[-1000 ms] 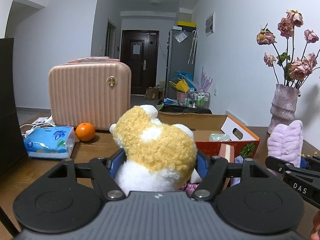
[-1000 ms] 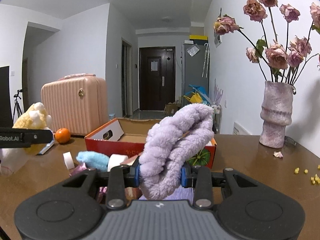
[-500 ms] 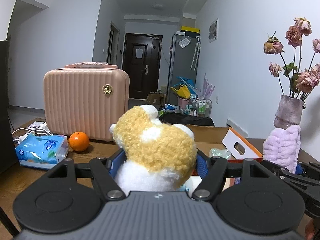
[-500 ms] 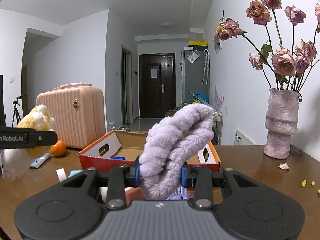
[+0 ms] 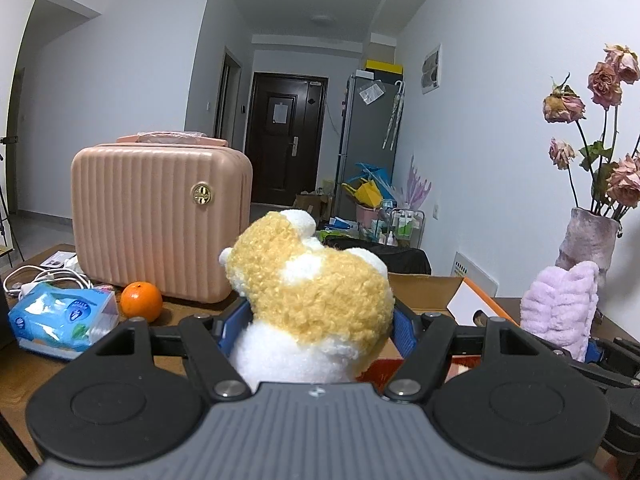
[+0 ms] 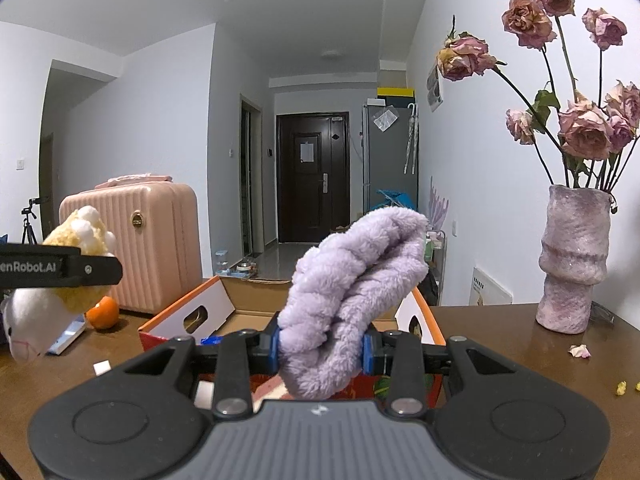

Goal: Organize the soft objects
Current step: 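Carry the alpaca and headband with both tools up over the cardboard box, then open both tools to drop the alpaca and headband into the box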

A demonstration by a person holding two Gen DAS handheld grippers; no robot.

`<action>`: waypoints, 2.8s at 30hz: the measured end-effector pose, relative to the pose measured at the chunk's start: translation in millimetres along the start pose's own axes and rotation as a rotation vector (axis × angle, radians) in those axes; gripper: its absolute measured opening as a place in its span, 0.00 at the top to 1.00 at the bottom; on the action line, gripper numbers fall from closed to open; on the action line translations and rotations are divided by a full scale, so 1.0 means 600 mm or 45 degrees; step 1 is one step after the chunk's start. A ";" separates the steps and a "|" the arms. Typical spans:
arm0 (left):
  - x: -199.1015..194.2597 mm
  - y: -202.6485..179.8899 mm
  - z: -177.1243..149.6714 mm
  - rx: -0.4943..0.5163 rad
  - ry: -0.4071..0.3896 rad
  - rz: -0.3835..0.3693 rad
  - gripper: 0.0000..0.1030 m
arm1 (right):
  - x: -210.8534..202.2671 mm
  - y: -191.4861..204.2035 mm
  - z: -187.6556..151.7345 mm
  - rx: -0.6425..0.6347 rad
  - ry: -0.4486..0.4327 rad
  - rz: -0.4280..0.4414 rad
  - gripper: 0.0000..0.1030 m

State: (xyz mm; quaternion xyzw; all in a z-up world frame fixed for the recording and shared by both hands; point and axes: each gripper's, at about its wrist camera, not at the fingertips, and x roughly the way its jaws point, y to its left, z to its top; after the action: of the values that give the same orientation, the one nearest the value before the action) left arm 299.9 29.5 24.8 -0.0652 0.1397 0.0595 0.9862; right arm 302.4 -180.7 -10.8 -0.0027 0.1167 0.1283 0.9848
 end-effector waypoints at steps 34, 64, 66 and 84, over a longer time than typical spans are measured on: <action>0.201 -0.051 0.030 0.027 0.020 0.021 0.31 | 0.176 -0.012 0.031 -0.039 -0.002 -0.090 0.66; 0.280 -0.046 0.014 0.049 0.105 0.094 0.18 | 0.257 -0.016 0.012 -0.077 0.204 -0.123 0.49; 0.275 -0.046 0.015 0.046 0.092 0.106 0.08 | 0.257 -0.018 0.011 -0.070 0.212 -0.119 0.34; 0.262 -0.031 0.018 -0.036 0.072 0.148 0.00 | 0.245 -0.024 0.014 -0.059 0.158 -0.135 0.00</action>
State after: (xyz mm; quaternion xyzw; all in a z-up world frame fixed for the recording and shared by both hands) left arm 455.1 28.6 -7.4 -0.0726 0.1703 0.1169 0.9757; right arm 446.2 -157.5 -36.7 -0.0397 0.1743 0.0783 0.9808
